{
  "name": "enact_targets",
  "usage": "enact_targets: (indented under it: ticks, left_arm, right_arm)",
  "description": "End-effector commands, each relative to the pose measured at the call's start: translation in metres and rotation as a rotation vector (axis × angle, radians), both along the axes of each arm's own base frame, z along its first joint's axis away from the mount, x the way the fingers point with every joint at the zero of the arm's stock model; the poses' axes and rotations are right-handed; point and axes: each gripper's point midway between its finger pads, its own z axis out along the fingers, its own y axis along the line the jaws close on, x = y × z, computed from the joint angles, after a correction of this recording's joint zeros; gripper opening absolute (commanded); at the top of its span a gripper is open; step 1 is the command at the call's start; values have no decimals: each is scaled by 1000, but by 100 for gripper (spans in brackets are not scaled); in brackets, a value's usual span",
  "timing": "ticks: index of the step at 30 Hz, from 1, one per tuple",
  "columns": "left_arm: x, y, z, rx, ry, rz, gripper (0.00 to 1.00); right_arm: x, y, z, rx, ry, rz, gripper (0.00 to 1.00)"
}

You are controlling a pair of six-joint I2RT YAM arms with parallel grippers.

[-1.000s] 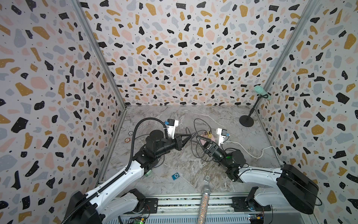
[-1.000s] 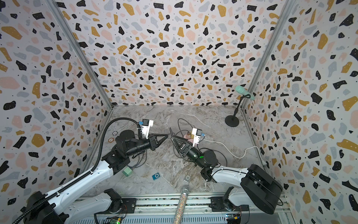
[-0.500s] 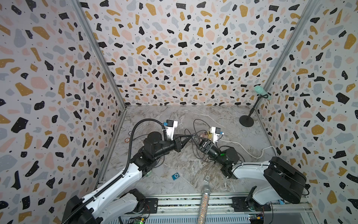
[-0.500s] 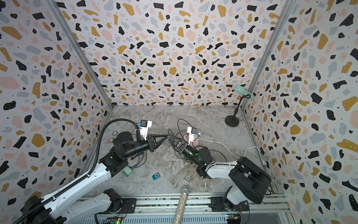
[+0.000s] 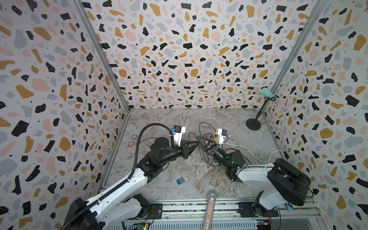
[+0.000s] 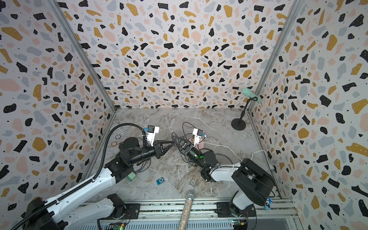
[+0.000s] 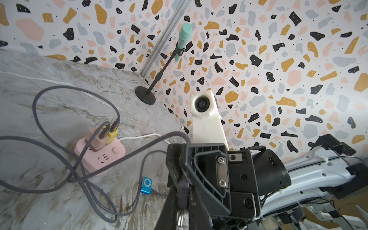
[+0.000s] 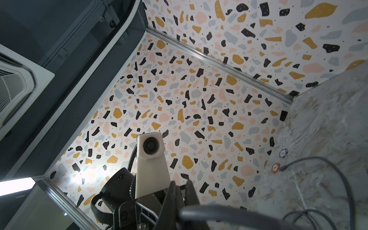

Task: Charge mp3
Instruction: Pick up the charging cable from the center of the board.

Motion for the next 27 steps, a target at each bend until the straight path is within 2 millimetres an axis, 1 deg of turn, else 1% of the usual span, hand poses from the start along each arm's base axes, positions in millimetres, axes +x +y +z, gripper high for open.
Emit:
enact_targets:
  ticks: [1, 2, 6, 8, 11, 16, 18, 22, 27]
  left_arm:
    - [-2, 4, 6, 60, -57, 10, 26]
    - [-2, 8, 6, 100, -77, 24, 30]
    - [0, 32, 3, 253, -145, 108, 39]
    - [2, 46, 4, 320, -183, 160, 40]
    - [-3, 53, 5, 357, -246, 163, 41]
    - [0, 55, -2, 443, -330, 164, 41]
    - [-1, 53, 0, 471, -375, 167, 41]
    - [-4, 42, 6, 526, -457, 156, 41]
    - [-4, 28, 9, 570, -526, 149, 40]
  right_arm:
    - [-5, -12, 17, 49, -37, -28, 0]
    - [-5, -14, 17, 46, -32, -37, 0]
    - [-4, -18, 14, -13, -17, -65, 0]
    - [-3, -18, 14, -59, -9, -84, 0]
    - [1, -16, 11, -148, 13, -117, 0]
    - [7, -9, 5, -262, 74, -128, 0]
    - [7, -6, 5, -283, 82, -123, 0]
    - [8, -3, 3, -293, 92, -119, 0]
    - [9, 3, 3, -310, 86, -109, 0]
